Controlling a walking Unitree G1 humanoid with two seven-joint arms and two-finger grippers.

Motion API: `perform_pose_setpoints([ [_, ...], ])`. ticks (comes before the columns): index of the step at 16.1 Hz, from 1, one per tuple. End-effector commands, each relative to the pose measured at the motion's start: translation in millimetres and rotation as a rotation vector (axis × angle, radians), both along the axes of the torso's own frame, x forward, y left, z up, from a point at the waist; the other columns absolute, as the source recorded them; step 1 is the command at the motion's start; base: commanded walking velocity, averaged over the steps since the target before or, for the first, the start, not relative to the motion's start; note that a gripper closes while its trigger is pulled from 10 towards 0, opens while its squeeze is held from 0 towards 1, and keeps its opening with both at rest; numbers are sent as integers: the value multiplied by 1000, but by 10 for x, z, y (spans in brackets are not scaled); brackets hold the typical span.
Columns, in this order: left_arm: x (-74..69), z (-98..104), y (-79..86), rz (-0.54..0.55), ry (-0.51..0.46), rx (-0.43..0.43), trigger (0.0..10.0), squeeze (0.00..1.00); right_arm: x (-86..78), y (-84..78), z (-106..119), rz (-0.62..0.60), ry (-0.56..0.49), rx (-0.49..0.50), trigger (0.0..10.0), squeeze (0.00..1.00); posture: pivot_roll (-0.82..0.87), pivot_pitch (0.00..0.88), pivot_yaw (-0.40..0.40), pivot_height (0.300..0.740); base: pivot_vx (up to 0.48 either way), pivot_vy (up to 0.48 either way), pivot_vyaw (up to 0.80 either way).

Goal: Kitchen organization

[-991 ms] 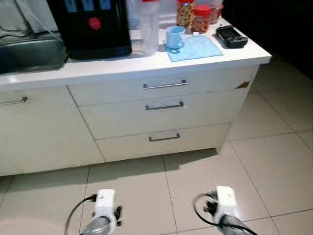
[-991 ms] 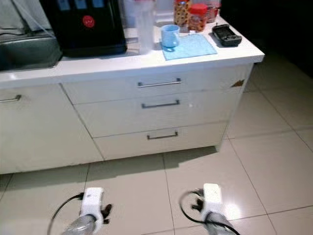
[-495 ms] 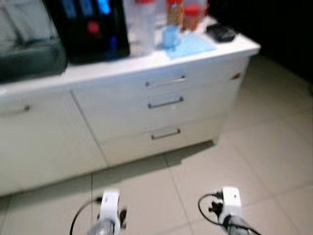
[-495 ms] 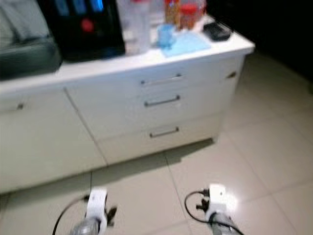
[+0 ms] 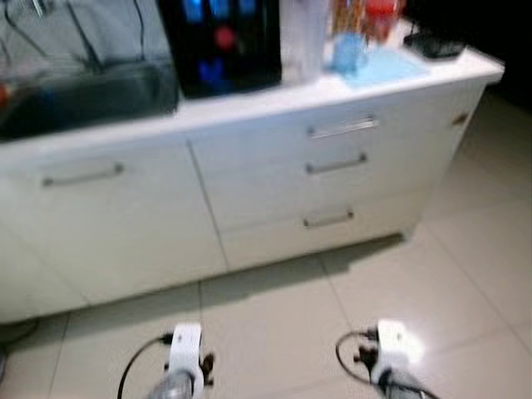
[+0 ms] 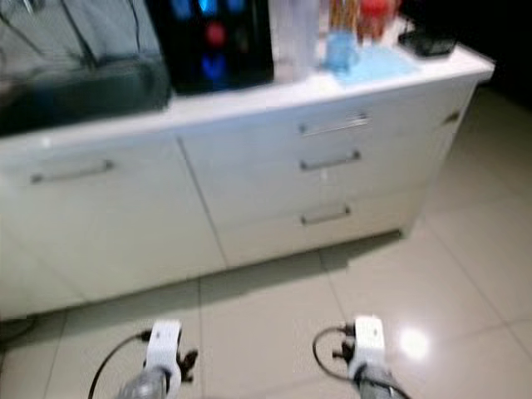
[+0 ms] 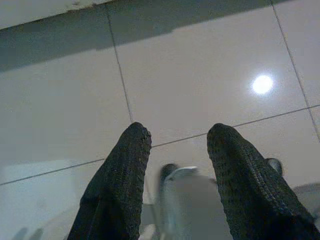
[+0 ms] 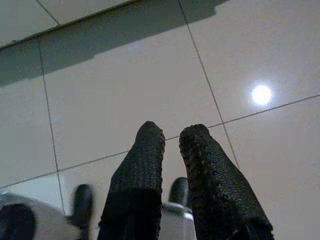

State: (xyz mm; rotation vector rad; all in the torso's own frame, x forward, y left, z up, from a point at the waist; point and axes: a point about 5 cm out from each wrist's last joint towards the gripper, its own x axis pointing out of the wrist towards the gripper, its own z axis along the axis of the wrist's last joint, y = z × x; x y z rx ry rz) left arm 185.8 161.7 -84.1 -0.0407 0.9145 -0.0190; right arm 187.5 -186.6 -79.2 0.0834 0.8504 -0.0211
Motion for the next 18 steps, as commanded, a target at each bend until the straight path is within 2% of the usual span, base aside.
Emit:
perform_pose_setpoints([
  [1,26,23,132,6,-7,34,10000,0,63,111,21,12,-20,22,10000,0,25,0,88,740,0,480,0],
  [11,46,33,138,7,-13,38,10000,0,79,134,27,32,-22,11,10000,0,35,0,89,740,0,480,0],
  [18,40,36,164,-1,-22,62,10000,0,75,171,22,47,-20,10,10000,0,39,0,94,740,0,0,0],
])
